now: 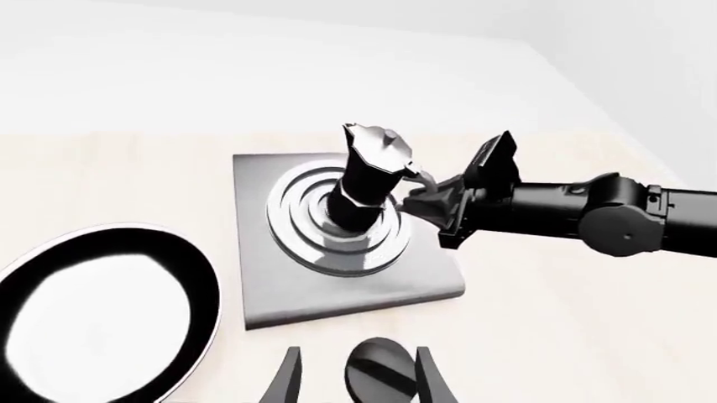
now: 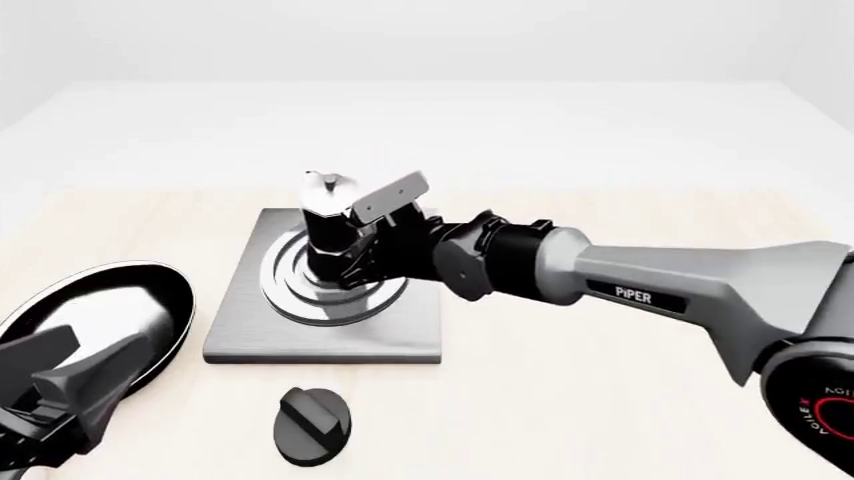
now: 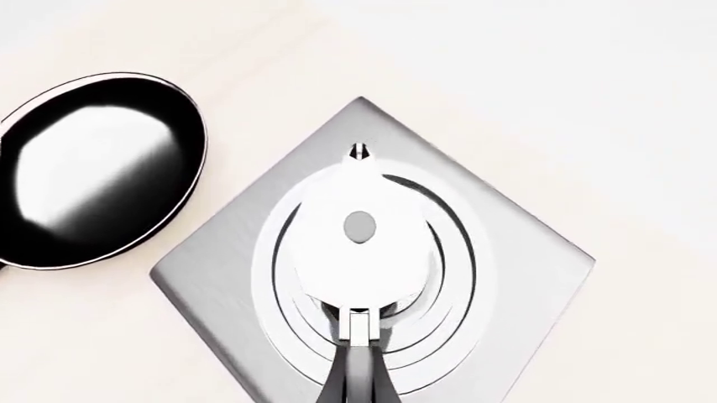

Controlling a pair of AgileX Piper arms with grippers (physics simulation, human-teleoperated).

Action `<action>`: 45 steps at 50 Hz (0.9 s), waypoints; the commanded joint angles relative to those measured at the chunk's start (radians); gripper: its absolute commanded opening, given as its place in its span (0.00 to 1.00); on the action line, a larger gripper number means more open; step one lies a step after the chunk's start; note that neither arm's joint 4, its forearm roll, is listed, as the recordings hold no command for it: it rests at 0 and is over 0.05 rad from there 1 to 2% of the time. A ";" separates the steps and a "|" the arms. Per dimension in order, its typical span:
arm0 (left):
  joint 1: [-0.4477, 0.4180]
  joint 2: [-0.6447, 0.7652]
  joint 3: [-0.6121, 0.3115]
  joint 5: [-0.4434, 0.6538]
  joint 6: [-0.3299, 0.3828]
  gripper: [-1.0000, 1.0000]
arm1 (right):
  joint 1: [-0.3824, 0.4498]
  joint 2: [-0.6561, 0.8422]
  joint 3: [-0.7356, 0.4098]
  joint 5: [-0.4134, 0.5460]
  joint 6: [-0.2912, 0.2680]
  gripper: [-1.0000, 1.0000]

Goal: Turn on the stove and put the moka pot on it.

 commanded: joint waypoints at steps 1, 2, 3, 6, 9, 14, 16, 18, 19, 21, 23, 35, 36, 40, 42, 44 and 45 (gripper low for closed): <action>0.004 -0.005 0.010 -0.002 -0.005 1.00 | 0.009 0.040 -0.030 -0.012 -0.002 0.00; 0.003 -0.004 0.012 -0.006 -0.006 1.00 | 0.011 0.044 -0.033 -0.011 -0.001 0.00; 0.002 -0.003 0.011 -0.005 -0.006 1.00 | 0.011 0.047 -0.033 -0.014 -0.003 0.00; 0.002 0.000 0.010 -0.010 -0.007 1.00 | 0.014 0.056 -0.037 -0.014 -0.006 0.00; 0.005 -0.001 0.010 -0.009 -0.006 1.00 | 0.009 0.064 -0.039 -0.015 -0.009 0.00; 0.005 -0.010 0.014 -0.003 -0.007 1.00 | 0.014 0.068 -0.038 -0.016 -0.012 0.00; 0.006 -0.010 0.015 -0.004 -0.008 1.00 | 0.017 0.070 -0.038 -0.017 -0.013 0.00; 0.005 -0.010 0.015 -0.004 -0.008 1.00 | 0.016 0.073 -0.038 -0.016 -0.012 0.00; 0.005 -0.011 0.014 -0.004 -0.009 1.00 | 0.016 0.073 -0.038 -0.017 -0.013 0.00; 0.004 -0.011 0.014 -0.004 -0.008 1.00 | 0.019 0.076 -0.041 -0.014 -0.010 0.00; 0.003 -0.012 0.015 -0.004 -0.008 1.00 | 0.019 0.077 -0.042 -0.012 -0.010 0.00; 0.005 -0.015 0.008 0.003 -0.004 1.00 | 0.021 0.058 -0.030 -0.008 -0.012 1.00; 0.004 -0.015 0.008 0.003 -0.004 1.00 | 0.021 0.054 -0.028 -0.007 -0.011 1.00; 0.003 -0.013 0.005 0.002 -0.003 1.00 | 0.028 0.030 -0.018 0.000 -0.006 1.00; 0.002 -0.012 0.003 0.003 -0.001 1.00 | 0.028 0.021 -0.011 0.002 -0.006 1.00; 0.000 -0.008 -0.004 0.002 0.002 1.00 | 0.033 0.005 -0.002 0.008 -0.003 1.00; -0.001 -0.007 -0.010 0.005 0.004 1.00 | 0.032 -0.008 0.008 0.008 -0.003 1.00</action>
